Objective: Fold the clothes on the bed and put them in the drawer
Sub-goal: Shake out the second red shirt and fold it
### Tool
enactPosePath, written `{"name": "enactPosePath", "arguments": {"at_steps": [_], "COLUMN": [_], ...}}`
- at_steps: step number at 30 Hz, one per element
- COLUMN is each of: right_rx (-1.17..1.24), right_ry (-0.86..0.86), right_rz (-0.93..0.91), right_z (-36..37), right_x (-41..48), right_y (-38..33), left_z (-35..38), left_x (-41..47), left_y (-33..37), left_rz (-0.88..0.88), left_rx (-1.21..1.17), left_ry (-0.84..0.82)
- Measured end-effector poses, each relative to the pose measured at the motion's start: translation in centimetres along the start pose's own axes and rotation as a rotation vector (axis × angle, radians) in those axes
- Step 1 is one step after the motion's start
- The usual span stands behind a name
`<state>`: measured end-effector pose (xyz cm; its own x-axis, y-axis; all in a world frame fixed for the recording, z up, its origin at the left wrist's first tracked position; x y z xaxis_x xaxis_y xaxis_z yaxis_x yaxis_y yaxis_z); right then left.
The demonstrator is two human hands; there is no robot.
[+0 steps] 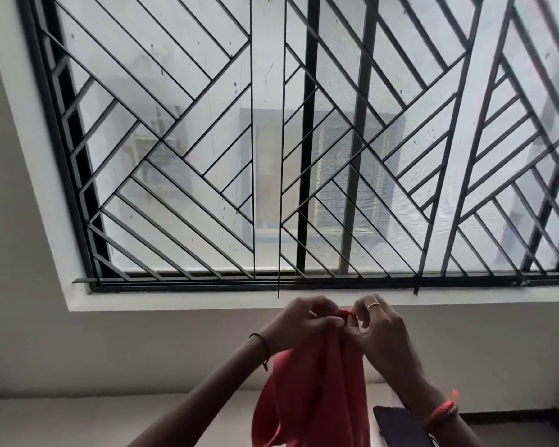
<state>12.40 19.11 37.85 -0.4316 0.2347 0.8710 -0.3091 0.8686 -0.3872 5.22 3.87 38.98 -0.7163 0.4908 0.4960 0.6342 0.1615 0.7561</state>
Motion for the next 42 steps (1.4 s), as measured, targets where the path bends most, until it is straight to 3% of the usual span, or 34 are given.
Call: {"name": "enactPosePath", "arguments": {"at_steps": [4,8,10,13,15,17,20,24,29,32,36,42], "right_rx": [-0.046,0.265,0.379,0.496,0.494,0.479,0.474,0.495,0.546,0.53,0.482,0.309], "right_ry": [0.08,-0.081,-0.158,-0.344,-0.456,-0.42,-0.31,-0.194,-0.127,-0.1,-0.068,0.025], "right_rz": [-0.072,-0.13,0.013,0.38,0.431,0.398,0.433,0.508,0.566,0.564,0.551,0.596], "right_z": [-0.1,-0.1,-0.4,-0.3,0.3,0.6,0.6,0.3,0.5,0.8,0.4,-0.3], "right_x": [-1.0,-1.7,-1.3,-0.6,-0.4,-0.6,-0.8,-1.6,-1.9,-1.9,-2.1,-4.2], "right_y": [-0.4,-0.8,-0.5,0.5,0.6,0.5,0.3,0.0,-0.1,-0.4,-0.3,-0.1], "left_z": [-0.2,-0.7,-1.0,-1.3,-1.2,-1.1,-1.7,-3.3,-1.6,-0.5,-1.9,-5.9], "left_x": [-0.5,-0.8,-1.1,-1.1,-0.8,-0.6,-0.6,-2.4,-6.7,-9.4,-8.1,-1.8], "left_y": [-0.2,-1.3,-1.7,-1.2,-0.5,-0.3,-0.2,-1.6,-5.4,-6.5,-7.4,-4.2], "left_rz": [0.033,0.072,0.085,0.141,0.185,0.171,0.034,-0.222,-0.691,-0.566,-0.427,0.044], "left_rx": [0.009,-0.003,-0.008,0.005,0.009,0.007,-0.032,-0.16,-0.076,-0.204,-0.086,0.308], "left_ry": [0.037,0.185,0.199,0.168,0.127,0.095,0.147,0.431,0.153,-0.06,0.012,0.037]}}
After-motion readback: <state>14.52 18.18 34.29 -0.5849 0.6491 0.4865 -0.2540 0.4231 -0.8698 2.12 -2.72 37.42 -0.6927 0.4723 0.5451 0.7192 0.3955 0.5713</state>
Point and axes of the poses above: each hand's wrist, its own x-axis towards the middle knuckle, its own z-axis out of the palm, y = z × x, the point moved 1 cm from there along x, towards the middle knuckle, and after that the axes turned 12 degrees about y, right-handed, at the moved point
